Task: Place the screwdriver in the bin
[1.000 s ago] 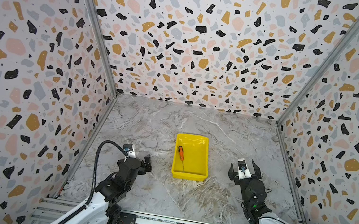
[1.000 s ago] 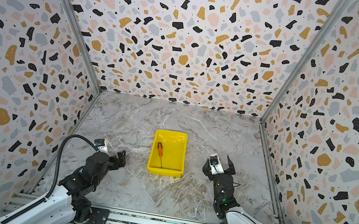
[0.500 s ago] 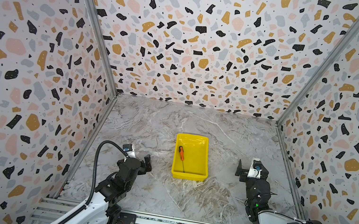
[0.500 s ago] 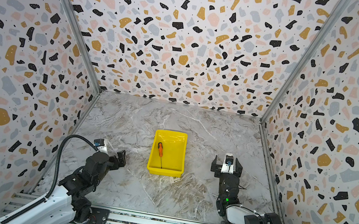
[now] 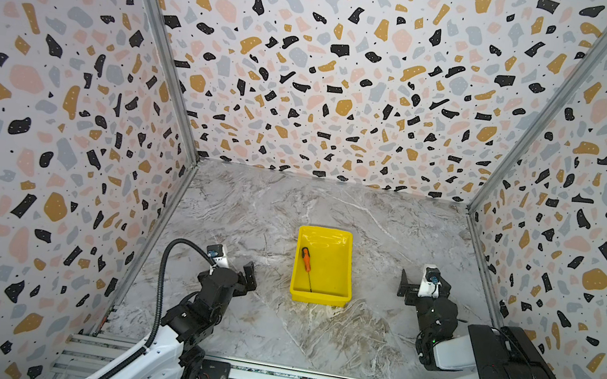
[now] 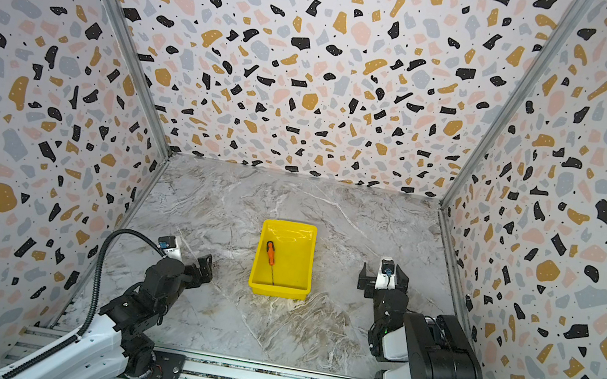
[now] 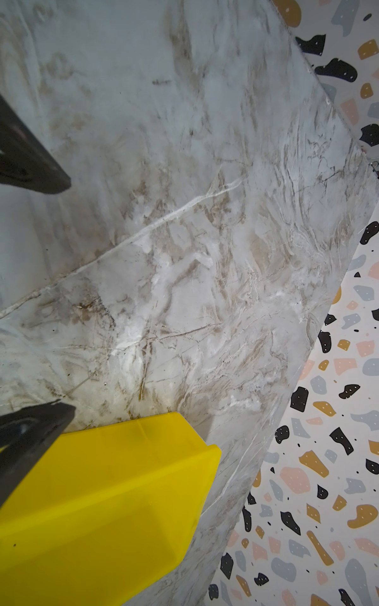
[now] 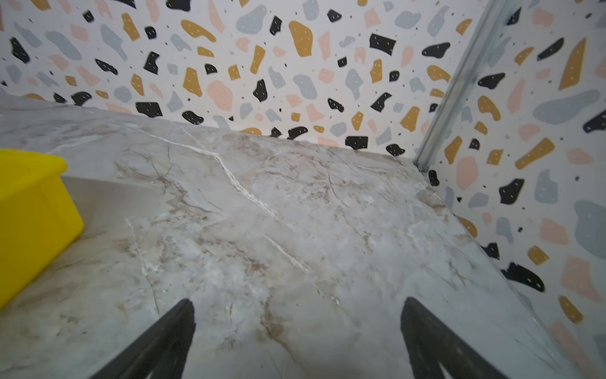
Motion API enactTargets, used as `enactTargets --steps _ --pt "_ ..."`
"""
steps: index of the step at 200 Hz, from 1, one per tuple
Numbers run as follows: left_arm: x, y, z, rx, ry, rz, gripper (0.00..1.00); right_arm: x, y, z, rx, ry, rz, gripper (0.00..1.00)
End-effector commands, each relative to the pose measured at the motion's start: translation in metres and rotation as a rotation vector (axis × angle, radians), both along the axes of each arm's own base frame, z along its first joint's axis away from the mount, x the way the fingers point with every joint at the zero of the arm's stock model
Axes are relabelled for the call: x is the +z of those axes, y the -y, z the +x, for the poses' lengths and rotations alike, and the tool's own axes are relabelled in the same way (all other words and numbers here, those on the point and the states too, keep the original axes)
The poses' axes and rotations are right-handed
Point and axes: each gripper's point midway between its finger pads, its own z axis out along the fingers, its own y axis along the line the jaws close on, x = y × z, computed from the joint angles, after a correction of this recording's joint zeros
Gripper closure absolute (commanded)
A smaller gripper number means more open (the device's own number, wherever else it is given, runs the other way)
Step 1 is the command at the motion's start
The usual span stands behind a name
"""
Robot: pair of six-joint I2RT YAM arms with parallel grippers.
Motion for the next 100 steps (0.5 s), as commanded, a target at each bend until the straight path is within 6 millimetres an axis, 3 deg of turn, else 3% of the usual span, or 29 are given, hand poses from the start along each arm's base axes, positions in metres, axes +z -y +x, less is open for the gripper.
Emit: enactTargets --steps 1,24,46,59,83,100 --pt "0.003 -0.004 0.003 0.047 0.038 -0.030 0.00 0.006 -0.003 0.016 0.048 -0.016 0.023 0.01" --pt "-0.005 -0.011 0.003 0.107 0.054 -0.059 0.00 0.006 -0.003 0.017 0.044 -0.015 0.025 0.01" --pt "0.005 -0.028 0.007 0.205 0.107 -0.023 0.00 0.005 -0.002 0.017 0.051 -0.020 0.026 0.01" --pt "0.022 -0.047 0.008 0.320 0.146 0.015 0.00 0.005 -0.002 0.017 0.052 -0.021 0.025 0.01" --pt "0.073 -0.065 0.019 0.440 0.317 0.113 0.00 0.006 -0.003 0.017 0.053 -0.020 0.024 0.01" --pt "0.091 -0.073 0.020 0.459 0.413 0.288 0.00 0.006 -0.003 0.017 0.054 -0.019 0.025 0.01"
